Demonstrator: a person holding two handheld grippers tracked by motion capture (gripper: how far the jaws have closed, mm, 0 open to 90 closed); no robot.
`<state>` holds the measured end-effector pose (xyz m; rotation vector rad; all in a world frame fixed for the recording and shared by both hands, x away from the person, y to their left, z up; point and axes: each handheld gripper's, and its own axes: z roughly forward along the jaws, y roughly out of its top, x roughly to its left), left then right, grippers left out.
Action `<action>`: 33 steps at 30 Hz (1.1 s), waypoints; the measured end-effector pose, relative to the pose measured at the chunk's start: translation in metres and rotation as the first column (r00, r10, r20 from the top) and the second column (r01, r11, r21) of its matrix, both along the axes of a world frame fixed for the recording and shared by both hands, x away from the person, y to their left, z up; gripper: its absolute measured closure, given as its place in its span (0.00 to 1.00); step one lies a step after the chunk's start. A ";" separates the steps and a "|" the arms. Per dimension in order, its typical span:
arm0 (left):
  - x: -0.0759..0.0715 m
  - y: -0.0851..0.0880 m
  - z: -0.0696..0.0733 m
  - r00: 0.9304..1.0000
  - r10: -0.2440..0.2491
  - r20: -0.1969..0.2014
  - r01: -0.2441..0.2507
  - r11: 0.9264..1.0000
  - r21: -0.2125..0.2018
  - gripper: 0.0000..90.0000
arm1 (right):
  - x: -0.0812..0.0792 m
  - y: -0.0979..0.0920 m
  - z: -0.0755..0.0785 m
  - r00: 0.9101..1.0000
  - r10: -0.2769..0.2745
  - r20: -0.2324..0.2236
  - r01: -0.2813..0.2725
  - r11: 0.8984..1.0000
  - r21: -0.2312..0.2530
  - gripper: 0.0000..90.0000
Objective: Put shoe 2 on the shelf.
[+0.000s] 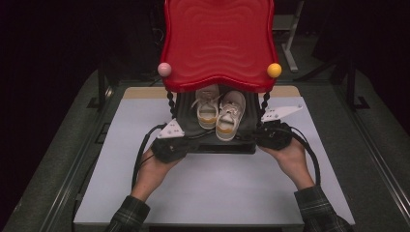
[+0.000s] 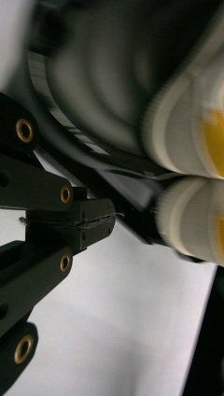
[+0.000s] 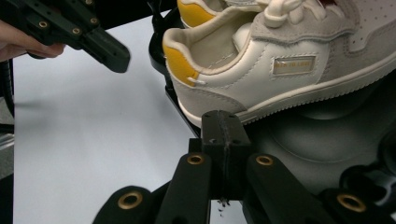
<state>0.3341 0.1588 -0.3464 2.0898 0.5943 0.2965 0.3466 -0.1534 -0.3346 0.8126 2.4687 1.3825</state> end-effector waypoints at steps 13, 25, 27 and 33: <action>0.028 -0.038 -0.003 0.998 0.021 0.052 -0.022 0.999 0.024 1.00 | 0.007 0.010 -0.006 0.999 -0.033 0.002 0.033 0.999 -0.020 1.00; 0.030 -0.042 -0.003 0.998 0.013 0.063 -0.013 1.000 0.000 1.00 | 0.012 0.011 -0.003 0.995 -0.092 0.031 0.093 0.995 -0.027 1.00; 0.031 -0.043 -0.003 0.998 0.008 0.064 -0.008 1.000 -0.002 1.00 | 0.013 0.011 -0.003 0.993 -0.106 0.043 0.108 0.994 -0.035 1.00; 0.028 -0.048 -0.002 0.997 -0.008 0.074 0.009 1.000 -0.005 1.00 | 0.013 0.012 -0.002 0.986 -0.150 0.070 0.154 0.987 -0.050 1.00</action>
